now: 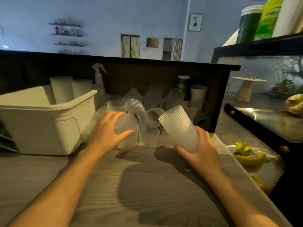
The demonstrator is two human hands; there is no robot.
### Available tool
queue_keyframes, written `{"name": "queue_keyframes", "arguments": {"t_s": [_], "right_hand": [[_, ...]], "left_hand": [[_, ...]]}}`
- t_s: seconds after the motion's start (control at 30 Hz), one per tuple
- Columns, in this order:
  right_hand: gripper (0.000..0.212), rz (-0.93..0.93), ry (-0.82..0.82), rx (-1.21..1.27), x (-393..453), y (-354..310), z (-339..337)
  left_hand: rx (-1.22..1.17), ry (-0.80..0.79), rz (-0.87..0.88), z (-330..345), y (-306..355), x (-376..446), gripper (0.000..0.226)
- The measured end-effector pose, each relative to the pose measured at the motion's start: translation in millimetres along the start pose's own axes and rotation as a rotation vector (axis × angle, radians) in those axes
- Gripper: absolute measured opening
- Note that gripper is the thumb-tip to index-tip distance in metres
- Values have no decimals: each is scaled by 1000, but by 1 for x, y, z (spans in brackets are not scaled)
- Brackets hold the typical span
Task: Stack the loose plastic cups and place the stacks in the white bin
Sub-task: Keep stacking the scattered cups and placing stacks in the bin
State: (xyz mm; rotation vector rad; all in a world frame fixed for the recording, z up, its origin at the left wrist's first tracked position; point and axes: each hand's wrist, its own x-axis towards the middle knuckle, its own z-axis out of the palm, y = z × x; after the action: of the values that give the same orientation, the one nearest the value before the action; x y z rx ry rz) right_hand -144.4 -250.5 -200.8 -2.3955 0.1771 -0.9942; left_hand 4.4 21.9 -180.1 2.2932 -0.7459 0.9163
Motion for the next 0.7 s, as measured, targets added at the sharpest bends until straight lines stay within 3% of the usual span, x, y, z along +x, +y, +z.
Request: {"name": "queue_keyframes", "arguments": {"t_s": [0.17, 0.33, 0.47, 0.7], "right_hand": [[86, -76, -47, -26, -1, 4, -1], [88, -173, -96, -97, -5, -1, -1], [90, -241, -112, -125, -8, -6, -3], [91, -348, -132, -212, -11, -8, -2]], "left_hand": [[-207, 174, -116, -12, 17, -1, 77], [-389, 247, -136, -21, 38, -5, 67], [-560, 176, -99, -25, 51, -6, 47], [-643, -121, -12, -18, 62, -12, 45]]}}
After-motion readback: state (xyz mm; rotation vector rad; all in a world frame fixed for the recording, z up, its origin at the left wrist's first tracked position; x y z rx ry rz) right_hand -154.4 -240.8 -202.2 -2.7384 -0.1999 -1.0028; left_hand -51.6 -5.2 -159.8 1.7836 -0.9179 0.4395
